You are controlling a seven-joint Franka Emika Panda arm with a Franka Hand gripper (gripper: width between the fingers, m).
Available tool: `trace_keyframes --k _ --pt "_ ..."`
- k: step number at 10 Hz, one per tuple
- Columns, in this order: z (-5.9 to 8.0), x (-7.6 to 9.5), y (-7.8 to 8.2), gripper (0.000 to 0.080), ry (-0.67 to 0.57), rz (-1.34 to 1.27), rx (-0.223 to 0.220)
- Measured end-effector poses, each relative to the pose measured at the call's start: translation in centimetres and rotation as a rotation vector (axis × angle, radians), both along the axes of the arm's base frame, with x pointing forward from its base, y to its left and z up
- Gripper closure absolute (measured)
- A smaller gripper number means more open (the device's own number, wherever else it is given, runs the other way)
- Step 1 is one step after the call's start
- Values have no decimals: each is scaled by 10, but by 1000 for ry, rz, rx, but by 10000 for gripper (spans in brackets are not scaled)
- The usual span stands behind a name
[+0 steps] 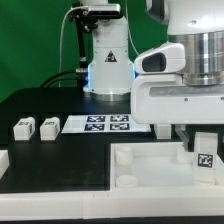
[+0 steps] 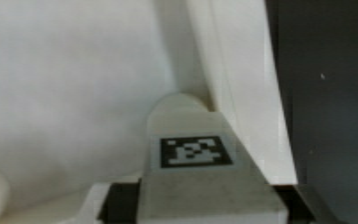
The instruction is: Assemble one leg
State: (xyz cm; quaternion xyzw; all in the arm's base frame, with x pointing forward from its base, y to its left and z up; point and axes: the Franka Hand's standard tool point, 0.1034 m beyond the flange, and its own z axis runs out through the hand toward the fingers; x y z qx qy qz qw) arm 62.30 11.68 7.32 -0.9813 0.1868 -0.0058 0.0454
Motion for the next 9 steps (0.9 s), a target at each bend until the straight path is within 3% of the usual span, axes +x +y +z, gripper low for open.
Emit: trace_keyframes --k 1,3,6,8,9 --pt "0 0 0 502 6 -60 1" --pt "-1 3 -1 503 75 -516 42" --pt "-2 6 -2 502 174 -962 91" --pt "-2 6 -2 502 186 -1048 92" --pt "-2 6 -2 400 181 -1013 92"
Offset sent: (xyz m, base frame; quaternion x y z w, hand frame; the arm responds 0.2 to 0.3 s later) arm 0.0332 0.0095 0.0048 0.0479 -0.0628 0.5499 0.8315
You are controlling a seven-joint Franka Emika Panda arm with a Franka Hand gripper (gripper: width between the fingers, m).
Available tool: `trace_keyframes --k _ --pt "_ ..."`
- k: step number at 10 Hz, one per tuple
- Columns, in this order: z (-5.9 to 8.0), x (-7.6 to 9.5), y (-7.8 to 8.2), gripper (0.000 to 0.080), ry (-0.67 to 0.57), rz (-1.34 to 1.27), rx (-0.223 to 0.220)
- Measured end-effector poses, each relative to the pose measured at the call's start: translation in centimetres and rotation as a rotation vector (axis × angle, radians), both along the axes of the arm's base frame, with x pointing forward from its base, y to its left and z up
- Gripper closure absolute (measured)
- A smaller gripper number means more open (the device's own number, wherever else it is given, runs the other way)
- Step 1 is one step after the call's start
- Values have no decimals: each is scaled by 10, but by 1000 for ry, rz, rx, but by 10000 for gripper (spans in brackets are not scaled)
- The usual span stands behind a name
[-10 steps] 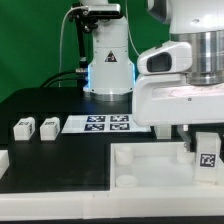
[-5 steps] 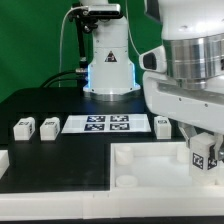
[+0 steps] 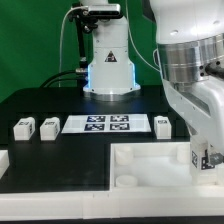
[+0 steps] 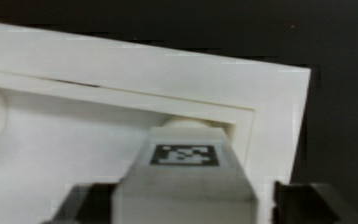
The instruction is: Assemble one leg
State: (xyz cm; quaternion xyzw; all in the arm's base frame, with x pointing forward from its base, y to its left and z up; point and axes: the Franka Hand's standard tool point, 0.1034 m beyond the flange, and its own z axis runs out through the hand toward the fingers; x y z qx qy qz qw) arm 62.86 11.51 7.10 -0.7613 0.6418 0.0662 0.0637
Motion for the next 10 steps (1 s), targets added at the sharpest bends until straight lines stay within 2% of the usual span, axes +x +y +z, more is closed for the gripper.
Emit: trace_keyframes --k 1,2,3,4,9,10 --pt "0 0 0 265 -6 31 1" --pt "-1 -1 1 265 -11 73 0" --pt "-1 -4 4 174 -34 241 0" --pt "1 -5 6 157 -63 423 -6" --pt "0 -5 2 150 -157 981 2" --pt "-1 -6 0 150 -173 1164 -11"
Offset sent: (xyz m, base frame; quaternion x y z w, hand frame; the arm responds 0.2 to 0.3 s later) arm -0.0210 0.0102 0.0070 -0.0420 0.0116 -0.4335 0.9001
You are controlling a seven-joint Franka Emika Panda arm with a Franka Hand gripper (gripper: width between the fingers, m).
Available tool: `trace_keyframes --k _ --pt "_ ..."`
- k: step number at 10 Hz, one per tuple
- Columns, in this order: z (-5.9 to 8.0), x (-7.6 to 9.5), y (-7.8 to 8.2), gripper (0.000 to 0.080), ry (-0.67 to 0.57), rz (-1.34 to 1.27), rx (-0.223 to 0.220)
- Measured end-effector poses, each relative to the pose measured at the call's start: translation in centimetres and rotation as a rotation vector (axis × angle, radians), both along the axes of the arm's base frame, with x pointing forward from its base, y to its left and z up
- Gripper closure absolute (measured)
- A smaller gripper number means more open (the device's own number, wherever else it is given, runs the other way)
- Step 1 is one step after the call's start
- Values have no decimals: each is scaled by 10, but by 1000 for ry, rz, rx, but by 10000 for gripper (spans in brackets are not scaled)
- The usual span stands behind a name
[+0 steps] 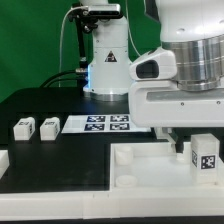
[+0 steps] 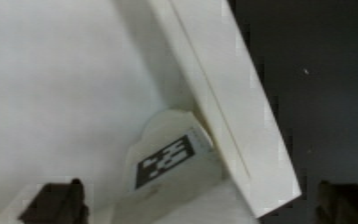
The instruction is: Assemble one leg
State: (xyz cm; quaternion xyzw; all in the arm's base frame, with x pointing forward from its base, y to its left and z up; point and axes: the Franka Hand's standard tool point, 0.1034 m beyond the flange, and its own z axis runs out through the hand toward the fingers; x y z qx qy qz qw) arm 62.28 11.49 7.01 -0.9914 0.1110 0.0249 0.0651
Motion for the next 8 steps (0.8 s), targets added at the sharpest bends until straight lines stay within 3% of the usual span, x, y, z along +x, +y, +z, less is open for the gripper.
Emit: trace_keyframes --k 2,3,5,6,7,8 --pt "-1 2 -9 150 -30 233 0" --pt "-1 2 -9 150 -21 170 -2" --pt "-2 2 -9 373 -18 150 -3" --pt "-2 2 -8 373 -7 61 -4" --pt "-2 1 -8 511 5 -25 -7" --pt "-2 1 -8 511 20 -134 -10"
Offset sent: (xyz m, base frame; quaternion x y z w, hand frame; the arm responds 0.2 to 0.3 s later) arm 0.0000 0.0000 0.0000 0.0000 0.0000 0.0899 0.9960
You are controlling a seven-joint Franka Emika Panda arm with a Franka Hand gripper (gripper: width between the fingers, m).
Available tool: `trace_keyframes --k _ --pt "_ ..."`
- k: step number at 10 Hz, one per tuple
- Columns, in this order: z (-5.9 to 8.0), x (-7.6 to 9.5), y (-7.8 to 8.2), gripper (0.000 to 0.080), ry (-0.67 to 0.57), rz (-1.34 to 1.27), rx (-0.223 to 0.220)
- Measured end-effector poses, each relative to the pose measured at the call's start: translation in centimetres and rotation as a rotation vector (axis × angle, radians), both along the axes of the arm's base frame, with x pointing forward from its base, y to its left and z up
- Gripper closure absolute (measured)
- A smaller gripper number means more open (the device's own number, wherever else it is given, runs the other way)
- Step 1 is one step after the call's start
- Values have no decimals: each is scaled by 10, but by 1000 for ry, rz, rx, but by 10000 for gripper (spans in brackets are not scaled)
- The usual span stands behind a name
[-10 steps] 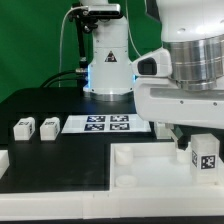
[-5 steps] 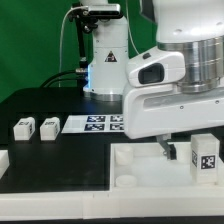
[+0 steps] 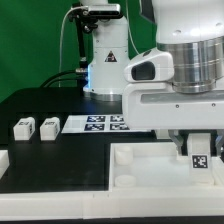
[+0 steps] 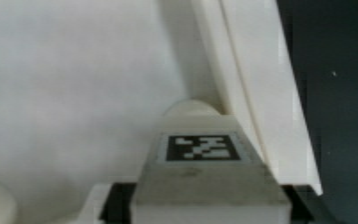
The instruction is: Assemble one leg
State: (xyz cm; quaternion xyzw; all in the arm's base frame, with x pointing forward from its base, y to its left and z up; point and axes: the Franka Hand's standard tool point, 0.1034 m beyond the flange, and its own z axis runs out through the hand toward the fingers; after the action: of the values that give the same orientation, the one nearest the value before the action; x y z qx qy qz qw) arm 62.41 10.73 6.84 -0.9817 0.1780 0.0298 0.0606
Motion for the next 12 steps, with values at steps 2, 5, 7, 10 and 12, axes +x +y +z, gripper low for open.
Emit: trace_keyframes --k 2,5,7,10,12 --pt "-1 1 2 511 32 -222 -3" --pt "1 3 13 511 153 -770 -44" --pt "-1 7 11 509 190 -1147 -34" --pt "-1 6 10 508 194 -1253 -37" --pt "-2 6 10 319 184 -1171 -34"
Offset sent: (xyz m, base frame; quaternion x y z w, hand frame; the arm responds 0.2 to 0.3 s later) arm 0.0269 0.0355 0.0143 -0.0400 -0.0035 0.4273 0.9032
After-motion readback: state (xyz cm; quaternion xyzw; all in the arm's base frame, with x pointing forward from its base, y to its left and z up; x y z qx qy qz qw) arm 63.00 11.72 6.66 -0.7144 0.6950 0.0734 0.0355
